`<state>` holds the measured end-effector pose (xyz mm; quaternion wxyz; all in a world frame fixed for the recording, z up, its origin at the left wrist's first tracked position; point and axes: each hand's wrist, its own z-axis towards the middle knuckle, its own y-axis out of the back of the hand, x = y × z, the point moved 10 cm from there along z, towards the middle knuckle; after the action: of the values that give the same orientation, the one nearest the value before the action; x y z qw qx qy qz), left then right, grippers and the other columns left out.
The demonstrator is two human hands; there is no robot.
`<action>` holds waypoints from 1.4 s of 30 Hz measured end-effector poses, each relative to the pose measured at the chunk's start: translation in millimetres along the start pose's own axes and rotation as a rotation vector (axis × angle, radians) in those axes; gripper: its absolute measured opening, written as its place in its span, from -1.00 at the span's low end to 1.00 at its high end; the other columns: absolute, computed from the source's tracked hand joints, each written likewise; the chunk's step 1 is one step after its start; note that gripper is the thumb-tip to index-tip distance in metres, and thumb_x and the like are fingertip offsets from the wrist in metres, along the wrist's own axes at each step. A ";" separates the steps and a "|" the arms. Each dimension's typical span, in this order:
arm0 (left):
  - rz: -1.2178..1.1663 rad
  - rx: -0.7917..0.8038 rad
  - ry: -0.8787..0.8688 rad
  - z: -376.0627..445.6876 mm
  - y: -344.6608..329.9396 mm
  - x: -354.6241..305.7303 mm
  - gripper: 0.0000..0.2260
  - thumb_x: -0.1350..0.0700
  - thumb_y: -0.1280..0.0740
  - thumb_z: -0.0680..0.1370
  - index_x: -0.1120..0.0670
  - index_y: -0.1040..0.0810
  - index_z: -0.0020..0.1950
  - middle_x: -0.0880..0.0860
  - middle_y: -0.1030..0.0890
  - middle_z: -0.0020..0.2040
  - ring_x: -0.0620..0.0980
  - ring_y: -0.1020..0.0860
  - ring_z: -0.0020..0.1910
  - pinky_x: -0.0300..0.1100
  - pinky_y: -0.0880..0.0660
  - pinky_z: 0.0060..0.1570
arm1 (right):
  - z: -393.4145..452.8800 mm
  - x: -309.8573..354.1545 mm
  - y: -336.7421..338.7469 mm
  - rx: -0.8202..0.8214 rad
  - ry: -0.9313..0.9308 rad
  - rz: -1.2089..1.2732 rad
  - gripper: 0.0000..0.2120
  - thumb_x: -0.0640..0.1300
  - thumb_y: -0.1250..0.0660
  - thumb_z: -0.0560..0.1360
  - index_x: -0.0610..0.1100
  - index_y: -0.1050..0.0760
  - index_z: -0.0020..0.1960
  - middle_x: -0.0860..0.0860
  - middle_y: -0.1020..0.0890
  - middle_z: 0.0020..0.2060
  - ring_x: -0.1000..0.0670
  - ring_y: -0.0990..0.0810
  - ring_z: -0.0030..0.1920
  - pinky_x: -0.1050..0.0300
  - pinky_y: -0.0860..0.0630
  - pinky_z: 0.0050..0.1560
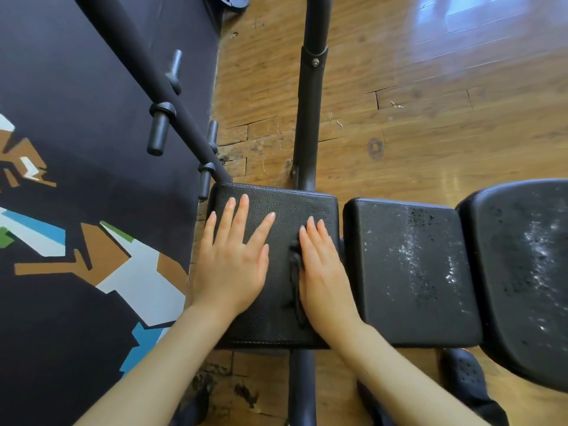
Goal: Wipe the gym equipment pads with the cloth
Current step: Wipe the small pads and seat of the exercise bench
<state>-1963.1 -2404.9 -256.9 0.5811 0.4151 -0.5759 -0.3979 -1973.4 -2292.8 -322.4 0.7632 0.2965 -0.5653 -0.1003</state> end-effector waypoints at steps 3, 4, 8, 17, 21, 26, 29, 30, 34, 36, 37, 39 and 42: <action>0.007 0.006 0.000 0.5 -1.0 -0.2 -0.55 0.00 -0.11 0.60 -0.03 -0.32 0.51 0.23 -0.22 0.53 0.22 -0.20 0.51 0.19 -0.19 0.44 | 43.3 -10.8 0.7 -0.056 -0.088 -0.018 -0.56 -0.35 -0.23 0.54 -0.41 -0.28 0.40 -0.33 -0.32 0.40 -0.29 -0.24 0.45 -0.23 -0.29 0.39; 0.004 0.009 0.000 -0.3 -1.6 -0.6 -0.55 0.00 -0.11 0.60 -0.02 -0.32 0.51 0.23 -0.23 0.53 0.22 -0.20 0.51 0.19 -0.18 0.44 | 38.1 -10.7 1.0 -0.064 -0.092 -0.026 -0.57 -0.32 -0.20 0.57 -0.41 -0.27 0.41 -0.33 -0.30 0.41 -0.27 -0.21 0.46 -0.21 -0.26 0.41; -0.016 0.009 0.005 -1.1 -0.3 -0.8 -0.55 -0.01 -0.09 0.60 -0.02 -0.33 0.50 0.23 -0.23 0.53 0.21 -0.19 0.51 0.18 -0.19 0.44 | -30.5 -4.2 6.2 -0.017 -0.047 -0.002 -0.55 -0.20 -0.06 0.60 -0.35 -0.26 0.44 -0.24 -0.25 0.47 -0.19 -0.14 0.51 -0.13 -0.22 0.44; 0.003 0.019 0.003 2.2 -1.6 0.5 -0.55 -0.01 -0.09 0.61 -0.04 -0.31 0.51 0.22 -0.22 0.53 0.21 -0.18 0.51 0.17 -0.17 0.45 | 49.7 -24.3 2.2 -0.060 -0.103 0.007 -0.54 -0.42 -0.22 0.52 -0.41 -0.28 0.41 -0.32 -0.30 0.42 -0.30 -0.20 0.46 -0.28 -0.27 0.39; -0.007 0.020 0.012 -0.4 -1.9 -0.6 -0.55 -0.01 -0.08 0.60 -0.03 -0.33 0.50 0.23 -0.23 0.53 0.21 -0.18 0.51 0.17 -0.16 0.44 | -6.6 -17.5 9.3 -0.044 -0.100 0.071 -0.54 -0.31 -0.09 0.55 -0.35 -0.25 0.45 -0.20 -0.21 0.48 -0.15 -0.10 0.52 -0.13 -0.15 0.47; -0.010 0.025 0.010 0.7 -2.0 -0.8 -0.54 -0.01 -0.08 0.60 -0.04 -0.31 0.51 0.22 -0.22 0.53 0.20 -0.17 0.52 0.17 -0.14 0.44 | -2.2 -21.1 8.8 -0.030 -0.121 0.148 -0.52 -0.19 -0.01 0.57 -0.34 -0.27 0.44 -0.18 -0.21 0.48 -0.11 -0.09 0.51 -0.09 -0.12 0.48; -0.007 0.035 0.015 0.8 -2.4 0.7 -0.54 -0.01 -0.08 0.60 -0.05 -0.30 0.52 0.21 -0.21 0.54 0.20 -0.16 0.53 0.16 -0.14 0.45 | 62.0 -25.2 2.5 -0.032 -0.201 0.127 -0.56 -0.27 -0.05 0.59 -0.37 -0.23 0.45 -0.26 -0.21 0.48 -0.24 -0.08 0.51 -0.16 -0.09 0.49; -0.006 0.034 0.016 1.2 -2.4 1.0 -0.54 -0.01 -0.08 0.60 -0.05 -0.30 0.52 0.21 -0.21 0.54 0.20 -0.16 0.52 0.17 -0.15 0.45 | 75.5 -27.9 1.1 -0.038 -0.221 0.112 -0.56 -0.31 -0.08 0.59 -0.37 -0.22 0.45 -0.26 -0.19 0.48 -0.24 -0.06 0.52 -0.14 -0.07 0.50; -0.010 0.041 0.015 -0.9 -2.0 0.8 -0.54 -0.01 -0.07 0.60 -0.04 -0.30 0.52 0.21 -0.20 0.54 0.20 -0.16 0.53 0.17 -0.16 0.45 | 44.7 -26.1 6.2 -0.053 -0.192 0.130 -0.51 -0.31 -0.07 0.56 -0.34 -0.19 0.48 -0.21 -0.14 0.51 -0.17 -0.03 0.53 -0.06 -0.01 0.52; -0.016 0.046 0.018 -1.1 -2.2 0.8 -0.54 -0.01 -0.07 0.60 -0.04 -0.30 0.52 0.21 -0.21 0.54 0.20 -0.16 0.52 0.18 -0.17 0.45 | -1.7 -23.1 12.0 -0.046 -0.198 0.168 -0.46 -0.22 0.00 0.52 -0.32 -0.19 0.48 -0.11 -0.11 0.51 -0.01 0.00 0.53 0.08 0.03 0.52; -0.021 0.047 0.019 -0.8 -2.0 0.8 -0.54 -0.01 -0.07 0.60 -0.04 -0.31 0.51 0.21 -0.21 0.54 0.20 -0.17 0.52 0.18 -0.17 0.45 | -19.4 -22.8 14.4 -0.043 -0.202 0.180 -0.45 -0.21 0.01 0.51 -0.32 -0.19 0.49 -0.07 -0.10 0.50 0.08 0.03 0.52 0.15 0.05 0.51; -0.025 0.041 0.020 0.4 -1.2 1.0 -0.53 -0.02 -0.06 0.59 -0.04 -0.31 0.51 0.21 -0.21 0.53 0.20 -0.17 0.52 0.18 -0.17 0.44 | -19.4 -26.9 17.0 -0.051 -0.216 0.219 -0.45 -0.26 -0.04 0.50 -0.30 -0.16 0.49 -0.02 -0.08 0.49 0.15 0.06 0.51 0.18 0.07 0.50; -0.030 0.029 0.013 1.2 -0.4 1.1 -0.53 -0.02 -0.05 0.59 -0.03 -0.32 0.51 0.22 -0.22 0.53 0.20 -0.18 0.52 0.18 -0.16 0.44 | 34.4 -34.9 12.2 -0.028 -0.266 0.190 -0.46 -0.31 -0.09 0.53 -0.31 -0.13 0.50 -0.09 -0.06 0.51 -0.03 0.03 0.54 0.10 0.08 0.52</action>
<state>-1964.3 -2406.1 -256.9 0.5727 0.4348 -0.5715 -0.3954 -2019.2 -2277.6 -337.2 0.6918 0.2153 -0.6853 -0.0738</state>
